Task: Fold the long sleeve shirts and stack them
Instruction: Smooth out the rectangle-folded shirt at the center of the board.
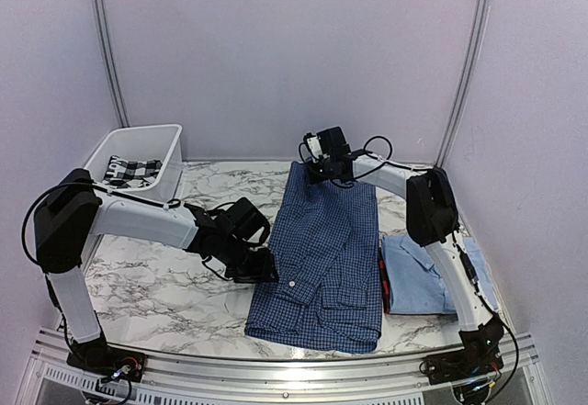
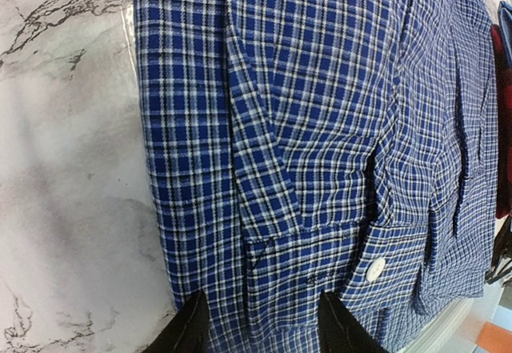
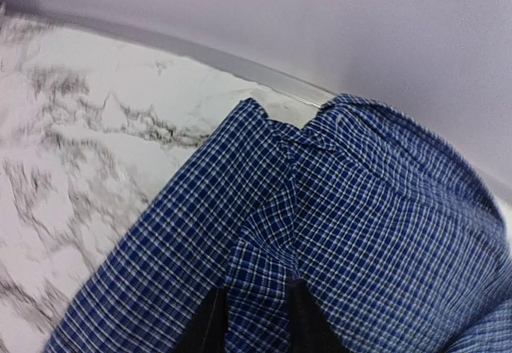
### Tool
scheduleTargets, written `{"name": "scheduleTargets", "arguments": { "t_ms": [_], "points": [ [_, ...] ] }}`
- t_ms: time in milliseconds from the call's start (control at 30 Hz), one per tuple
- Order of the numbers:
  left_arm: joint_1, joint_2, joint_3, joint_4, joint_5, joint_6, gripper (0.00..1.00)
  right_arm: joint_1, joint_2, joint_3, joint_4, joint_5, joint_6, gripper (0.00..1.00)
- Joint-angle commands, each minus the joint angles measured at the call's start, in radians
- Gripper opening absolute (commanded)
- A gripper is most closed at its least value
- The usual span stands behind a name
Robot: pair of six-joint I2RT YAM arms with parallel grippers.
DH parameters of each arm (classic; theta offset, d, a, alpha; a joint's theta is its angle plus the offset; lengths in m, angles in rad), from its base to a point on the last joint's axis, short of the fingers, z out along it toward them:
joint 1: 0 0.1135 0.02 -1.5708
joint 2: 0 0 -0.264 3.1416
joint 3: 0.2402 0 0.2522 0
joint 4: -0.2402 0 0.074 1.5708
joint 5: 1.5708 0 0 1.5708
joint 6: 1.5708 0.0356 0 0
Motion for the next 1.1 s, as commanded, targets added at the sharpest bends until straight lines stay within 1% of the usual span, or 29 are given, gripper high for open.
{"name": "scheduleTargets", "arguments": {
  "t_ms": [0, 33, 100, 200, 300, 467, 733, 800, 833, 967, 1067],
  "points": [
    [0.003, -0.007, -0.005, -0.028, -0.01, 0.002, 0.48, -0.005, -0.006, 0.047, -0.021, -0.049, 0.002, 0.34],
    [0.002, -0.005, -0.003, -0.028, -0.007, 0.003, 0.48, -0.006, -0.003, 0.046, -0.025, -0.048, -0.002, 0.42],
    [0.003, -0.003, 0.001, -0.028, -0.003, 0.004, 0.48, -0.006, 0.006, 0.046, -0.027, -0.049, -0.002, 0.51],
    [0.002, -0.005, -0.001, -0.028, -0.003, 0.005, 0.48, -0.006, 0.016, 0.046, -0.021, -0.077, -0.002, 0.55],
    [0.002, -0.008, -0.005, -0.028, -0.005, 0.005, 0.48, -0.006, 0.027, 0.057, -0.02, -0.064, -0.002, 0.54],
    [0.002, -0.014, -0.009, -0.028, -0.004, 0.003, 0.48, -0.005, 0.051, 0.07, -0.008, 0.008, -0.054, 0.46],
    [0.003, -0.02, -0.015, -0.029, -0.004, 0.0, 0.48, 0.012, 0.093, 0.097, -0.006, 0.079, -0.116, 0.45],
    [0.001, -0.02, -0.015, -0.029, -0.003, -0.001, 0.47, 0.014, 0.094, 0.096, -0.001, 0.093, -0.117, 0.4],
    [0.001, -0.021, -0.015, -0.029, -0.003, -0.001, 0.47, 0.014, 0.094, 0.095, 0.002, 0.099, -0.116, 0.35],
    [0.001, -0.018, -0.015, -0.029, -0.005, -0.003, 0.47, 0.014, 0.084, 0.095, 0.018, 0.108, -0.108, 0.13],
    [0.001, -0.014, -0.017, -0.028, -0.007, -0.003, 0.47, 0.014, 0.069, 0.094, 0.03, 0.093, -0.098, 0.03]
  ]
}}
